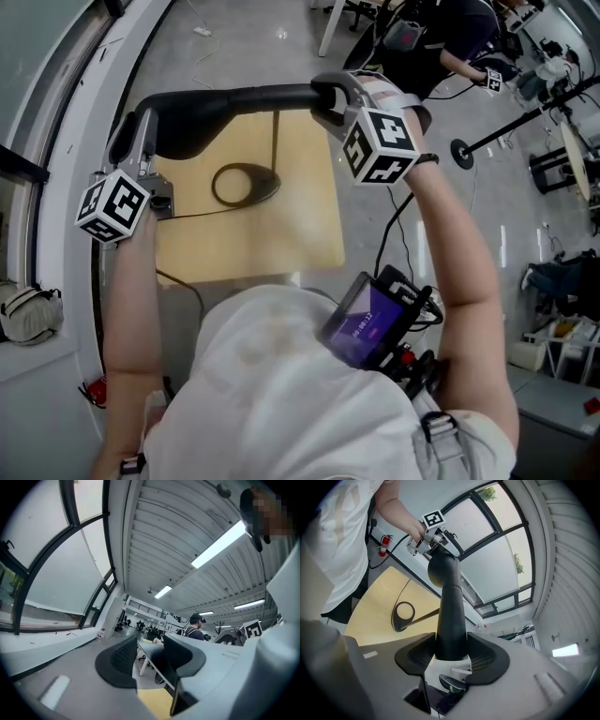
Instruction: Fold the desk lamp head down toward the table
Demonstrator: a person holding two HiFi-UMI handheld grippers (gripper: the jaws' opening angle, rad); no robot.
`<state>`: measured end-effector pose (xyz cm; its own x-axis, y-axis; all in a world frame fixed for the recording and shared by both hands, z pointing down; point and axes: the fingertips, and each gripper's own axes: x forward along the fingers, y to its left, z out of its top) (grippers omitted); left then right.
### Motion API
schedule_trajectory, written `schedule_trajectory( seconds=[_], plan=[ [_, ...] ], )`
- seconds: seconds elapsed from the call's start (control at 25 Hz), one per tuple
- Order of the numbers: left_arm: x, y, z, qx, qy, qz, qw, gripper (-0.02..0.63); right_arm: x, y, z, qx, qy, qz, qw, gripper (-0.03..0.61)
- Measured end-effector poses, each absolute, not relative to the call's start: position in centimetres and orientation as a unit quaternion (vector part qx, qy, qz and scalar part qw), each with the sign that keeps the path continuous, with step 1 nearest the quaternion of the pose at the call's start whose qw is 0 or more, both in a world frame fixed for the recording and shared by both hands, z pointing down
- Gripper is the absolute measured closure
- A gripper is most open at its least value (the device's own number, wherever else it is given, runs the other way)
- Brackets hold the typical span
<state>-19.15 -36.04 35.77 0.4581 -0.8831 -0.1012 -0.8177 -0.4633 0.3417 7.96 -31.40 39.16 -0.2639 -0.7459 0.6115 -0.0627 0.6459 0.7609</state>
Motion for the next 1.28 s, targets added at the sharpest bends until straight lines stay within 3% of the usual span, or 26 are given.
schedule_trajectory(
  seconds=[1.28],
  plan=[
    [-16.7,-36.7,46.4,0.857,-0.416,-0.144,0.270,0.430,7.3,-29.5,37.1,0.230,-0.624,-0.374,0.647,0.353]
  ],
)
